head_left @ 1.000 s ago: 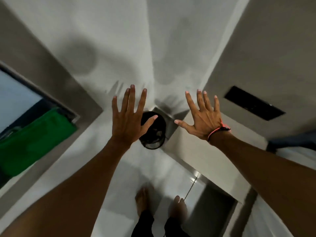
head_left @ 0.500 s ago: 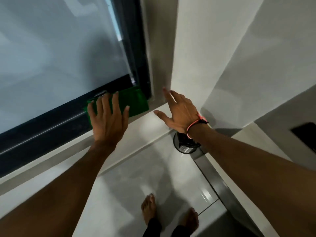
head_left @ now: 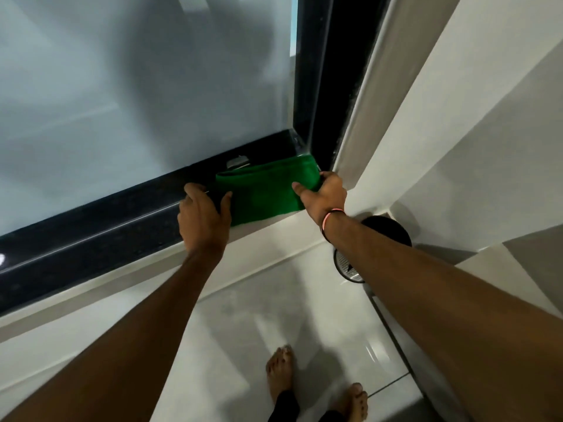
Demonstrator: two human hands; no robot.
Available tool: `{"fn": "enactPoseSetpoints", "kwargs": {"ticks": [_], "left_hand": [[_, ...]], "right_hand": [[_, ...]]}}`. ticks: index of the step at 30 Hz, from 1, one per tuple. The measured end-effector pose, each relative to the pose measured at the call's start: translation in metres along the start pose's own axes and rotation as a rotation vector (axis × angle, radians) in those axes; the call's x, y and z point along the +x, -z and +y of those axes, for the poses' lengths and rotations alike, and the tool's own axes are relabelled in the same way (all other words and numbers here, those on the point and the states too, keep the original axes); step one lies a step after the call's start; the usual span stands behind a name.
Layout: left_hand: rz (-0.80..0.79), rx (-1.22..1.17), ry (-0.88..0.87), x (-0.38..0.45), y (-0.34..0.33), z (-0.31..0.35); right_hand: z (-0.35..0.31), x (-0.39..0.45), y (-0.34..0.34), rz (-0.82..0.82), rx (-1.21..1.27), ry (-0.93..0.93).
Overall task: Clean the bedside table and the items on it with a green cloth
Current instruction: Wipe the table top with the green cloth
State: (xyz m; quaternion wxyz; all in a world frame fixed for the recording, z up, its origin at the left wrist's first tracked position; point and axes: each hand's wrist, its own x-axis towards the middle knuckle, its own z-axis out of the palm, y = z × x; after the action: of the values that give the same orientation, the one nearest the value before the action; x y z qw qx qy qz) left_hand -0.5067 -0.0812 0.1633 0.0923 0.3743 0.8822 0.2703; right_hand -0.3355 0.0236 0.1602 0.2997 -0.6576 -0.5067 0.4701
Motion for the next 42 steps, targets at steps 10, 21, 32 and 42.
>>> {"fn": "enactPoseSetpoints", "kwargs": {"ticks": [10, 21, 32, 42], "left_hand": [[-0.031, -0.036, -0.277, -0.026, -0.006, 0.023], [-0.359, -0.102, -0.481, -0.124, -0.097, 0.125], [-0.764, -0.116, -0.924, -0.304, -0.247, 0.262], [-1.120, -0.016, -1.326, -0.433, -0.352, 0.219]], "right_hand": [[0.022, 0.000, 0.035, -0.184, 0.277, -0.210], [0.125, -0.002, 0.216, -0.030, 0.273, -0.386], [0.304, -0.083, 0.446, 0.416, 0.410, -0.676], [0.463, -0.172, 0.466, 0.600, 0.140, -0.949]]}}
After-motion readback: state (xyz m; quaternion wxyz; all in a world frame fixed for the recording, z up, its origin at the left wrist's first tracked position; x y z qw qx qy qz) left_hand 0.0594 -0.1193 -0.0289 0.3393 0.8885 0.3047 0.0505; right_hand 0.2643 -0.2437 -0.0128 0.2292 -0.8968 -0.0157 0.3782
